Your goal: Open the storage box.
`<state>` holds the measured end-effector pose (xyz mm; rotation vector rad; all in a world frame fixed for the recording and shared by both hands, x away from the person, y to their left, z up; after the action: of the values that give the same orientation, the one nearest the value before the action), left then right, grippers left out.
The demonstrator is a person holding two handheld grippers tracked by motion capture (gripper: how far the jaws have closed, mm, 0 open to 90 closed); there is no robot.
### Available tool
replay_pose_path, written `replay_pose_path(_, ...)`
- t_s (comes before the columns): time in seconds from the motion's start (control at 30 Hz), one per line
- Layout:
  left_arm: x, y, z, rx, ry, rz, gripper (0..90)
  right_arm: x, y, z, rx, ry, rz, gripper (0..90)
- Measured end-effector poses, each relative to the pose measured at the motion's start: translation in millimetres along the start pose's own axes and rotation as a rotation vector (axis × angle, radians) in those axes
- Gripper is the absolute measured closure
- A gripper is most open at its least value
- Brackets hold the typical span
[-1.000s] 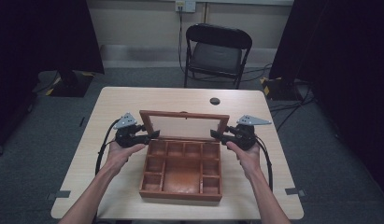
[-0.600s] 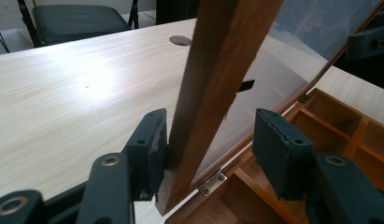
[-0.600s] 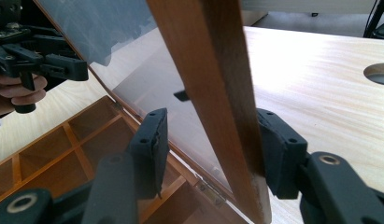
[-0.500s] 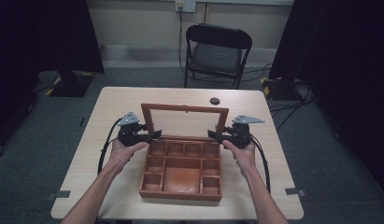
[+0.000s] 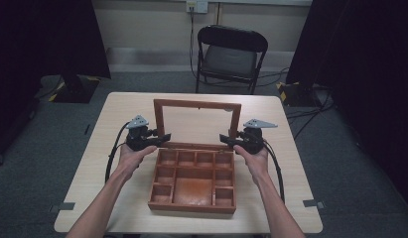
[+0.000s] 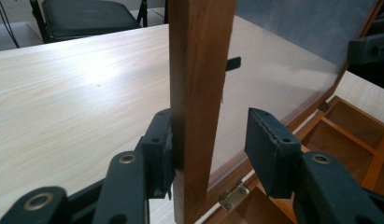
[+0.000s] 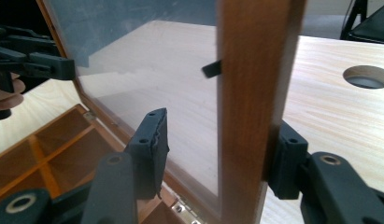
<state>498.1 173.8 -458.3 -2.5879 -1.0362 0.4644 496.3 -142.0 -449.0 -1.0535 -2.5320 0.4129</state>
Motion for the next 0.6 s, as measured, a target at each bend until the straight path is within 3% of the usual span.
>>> replay_pose_path(0.23, 4.7, 4.4, 0.7, 0.010, -0.026, 0.018, 54.8, -2.9, 3.2, 1.9, 0.000, -0.009, 0.018, 48.5)
replay_pose_path(0.37, 5.3, 8.4, 7.0, 0.050, -0.026, 0.031, 53.7, -4.8, 2.5, 2.0, -0.002, -0.007, 0.010, 51.0)
replay_pose_path(0.6, 6.4, 10.2, 7.8, 0.038, -0.044, 0.028, 53.8, -4.3, 4.8, 4.1, -0.009, 0.003, 0.021, 47.2)
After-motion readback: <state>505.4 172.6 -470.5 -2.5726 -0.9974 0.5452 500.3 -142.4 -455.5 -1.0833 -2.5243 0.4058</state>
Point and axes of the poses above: each handheld gripper's, and its own axes: y roughly forward along the jaws, z roughly out of its underside, x roughly to its left, the point moved 5 cm from there along y, roughly forward along the jaws, and after that the axes turned 1 degree about -x, right-handed, at the moved point
